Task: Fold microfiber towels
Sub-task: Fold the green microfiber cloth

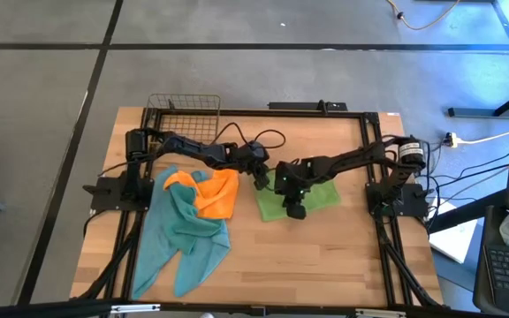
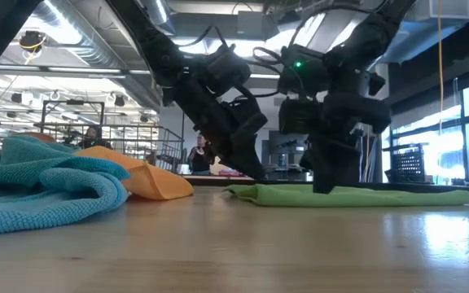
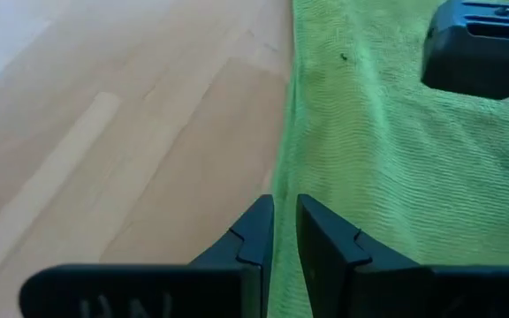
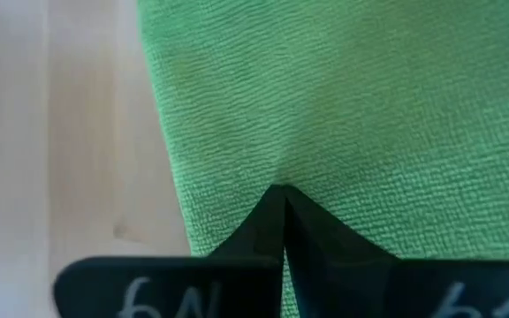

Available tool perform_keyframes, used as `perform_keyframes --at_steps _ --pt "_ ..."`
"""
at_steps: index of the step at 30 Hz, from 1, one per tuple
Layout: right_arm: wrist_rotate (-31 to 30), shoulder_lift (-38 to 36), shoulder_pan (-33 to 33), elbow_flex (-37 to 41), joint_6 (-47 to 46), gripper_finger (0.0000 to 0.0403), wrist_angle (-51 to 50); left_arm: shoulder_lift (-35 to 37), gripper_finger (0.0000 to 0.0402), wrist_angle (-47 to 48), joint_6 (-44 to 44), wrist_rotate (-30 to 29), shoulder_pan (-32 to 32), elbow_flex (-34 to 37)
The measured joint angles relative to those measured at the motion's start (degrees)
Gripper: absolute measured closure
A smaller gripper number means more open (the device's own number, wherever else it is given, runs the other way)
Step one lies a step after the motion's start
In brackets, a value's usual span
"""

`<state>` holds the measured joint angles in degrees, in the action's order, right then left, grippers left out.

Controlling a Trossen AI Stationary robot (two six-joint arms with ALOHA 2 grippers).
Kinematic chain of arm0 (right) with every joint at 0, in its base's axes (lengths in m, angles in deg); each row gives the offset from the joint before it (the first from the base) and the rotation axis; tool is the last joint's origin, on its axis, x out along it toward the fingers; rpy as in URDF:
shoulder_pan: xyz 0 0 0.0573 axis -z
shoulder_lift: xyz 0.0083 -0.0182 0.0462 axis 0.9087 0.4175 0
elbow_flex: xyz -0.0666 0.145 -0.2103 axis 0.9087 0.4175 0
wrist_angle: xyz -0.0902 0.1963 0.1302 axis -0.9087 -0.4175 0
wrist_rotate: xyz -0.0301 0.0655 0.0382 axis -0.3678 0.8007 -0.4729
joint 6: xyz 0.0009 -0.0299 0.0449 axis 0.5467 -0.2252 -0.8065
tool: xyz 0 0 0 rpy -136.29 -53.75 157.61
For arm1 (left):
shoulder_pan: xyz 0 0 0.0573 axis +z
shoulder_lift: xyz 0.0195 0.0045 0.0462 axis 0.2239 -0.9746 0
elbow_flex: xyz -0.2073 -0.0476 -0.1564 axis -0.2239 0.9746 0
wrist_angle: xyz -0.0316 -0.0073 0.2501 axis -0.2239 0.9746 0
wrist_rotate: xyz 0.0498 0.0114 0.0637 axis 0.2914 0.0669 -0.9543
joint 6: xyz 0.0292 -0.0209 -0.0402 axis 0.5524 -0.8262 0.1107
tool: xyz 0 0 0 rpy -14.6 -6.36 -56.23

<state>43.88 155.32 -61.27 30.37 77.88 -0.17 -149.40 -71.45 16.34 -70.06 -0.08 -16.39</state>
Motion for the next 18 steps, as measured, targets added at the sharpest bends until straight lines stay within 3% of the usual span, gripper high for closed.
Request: perform_keyframes --at_steps 8,13,18 --pt "-0.99 -1.19 -2.41 0.17 -0.29 0.0394 0.93 -0.02 0.0358 -0.54 1.13 0.08 -2.15 0.0" --pt "-0.99 -1.19 -2.45 0.17 -0.58 0.0394 1.13 -0.02 0.0358 -2.47 1.96 3.19 -3.85 -0.02" --pt "-0.65 -1.19 -2.45 0.17 -1.56 0.0393 1.15 -1.91 0.0358 0.45 5.17 -0.55 -5.28 0.03"
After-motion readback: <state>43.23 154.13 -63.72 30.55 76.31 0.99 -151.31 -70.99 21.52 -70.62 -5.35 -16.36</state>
